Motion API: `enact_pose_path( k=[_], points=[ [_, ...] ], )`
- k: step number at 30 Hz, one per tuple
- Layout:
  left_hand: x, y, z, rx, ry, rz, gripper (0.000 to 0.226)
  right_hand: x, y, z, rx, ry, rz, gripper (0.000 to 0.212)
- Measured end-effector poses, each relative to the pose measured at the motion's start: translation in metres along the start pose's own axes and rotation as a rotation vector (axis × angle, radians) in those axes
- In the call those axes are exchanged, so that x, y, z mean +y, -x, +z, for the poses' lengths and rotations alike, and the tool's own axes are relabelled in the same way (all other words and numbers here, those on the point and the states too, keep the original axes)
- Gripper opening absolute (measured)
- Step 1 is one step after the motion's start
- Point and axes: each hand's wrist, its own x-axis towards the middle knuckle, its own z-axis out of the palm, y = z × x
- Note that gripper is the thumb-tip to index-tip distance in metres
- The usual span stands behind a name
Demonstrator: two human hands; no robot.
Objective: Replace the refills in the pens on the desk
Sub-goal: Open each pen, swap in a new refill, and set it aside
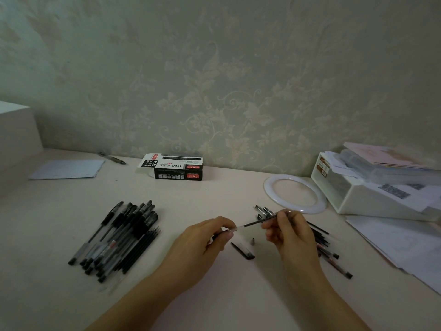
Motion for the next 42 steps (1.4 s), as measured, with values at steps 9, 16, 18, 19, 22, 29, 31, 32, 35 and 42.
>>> enact_pose_path(
  k=[9,16,18,19,22,29,31,32,35,42],
  points=[
    [0.003,-0.001,0.0,0.006,0.033,0.005,0.015,-0.011,0.023,0.015,-0.328,0.507,-0.16,0.006],
    [0.002,-0.001,0.001,0.006,0.018,-0.001,0.019,-0.003,0.023,0.01,-0.309,0.969,-0.391,0.023],
    [0.002,-0.001,0.001,-0.003,0.006,0.003,0.02,-0.001,0.022,0.011,-0.342,0.989,-0.403,0.017],
    [0.002,-0.001,0.001,-0.004,-0.003,0.004,0.02,0.0,0.023,0.011,-0.358,0.986,-0.413,0.015],
    [0.001,0.001,0.0,0.004,-0.049,0.019,0.019,0.001,0.023,0.013,-0.385,0.963,-0.435,0.014],
    [-0.002,-0.001,-0.001,0.037,-0.089,-0.025,0.017,-0.003,0.019,0.007,-0.386,0.988,-0.461,0.009],
    [-0.003,-0.001,0.0,0.036,-0.087,-0.027,0.017,-0.002,0.019,0.008,-0.381,0.983,-0.451,0.008],
    [-0.003,-0.001,0.0,0.035,-0.085,-0.027,0.017,-0.002,0.019,0.008,-0.373,0.975,-0.449,0.008],
    [-0.003,-0.001,0.0,0.031,-0.087,-0.022,0.017,-0.002,0.017,0.006,-0.295,0.911,-0.469,0.005],
    [-0.002,0.0,0.0,0.027,-0.07,-0.005,0.017,0.004,0.01,-0.001,-0.212,0.955,-0.374,0.012]
  ],
)
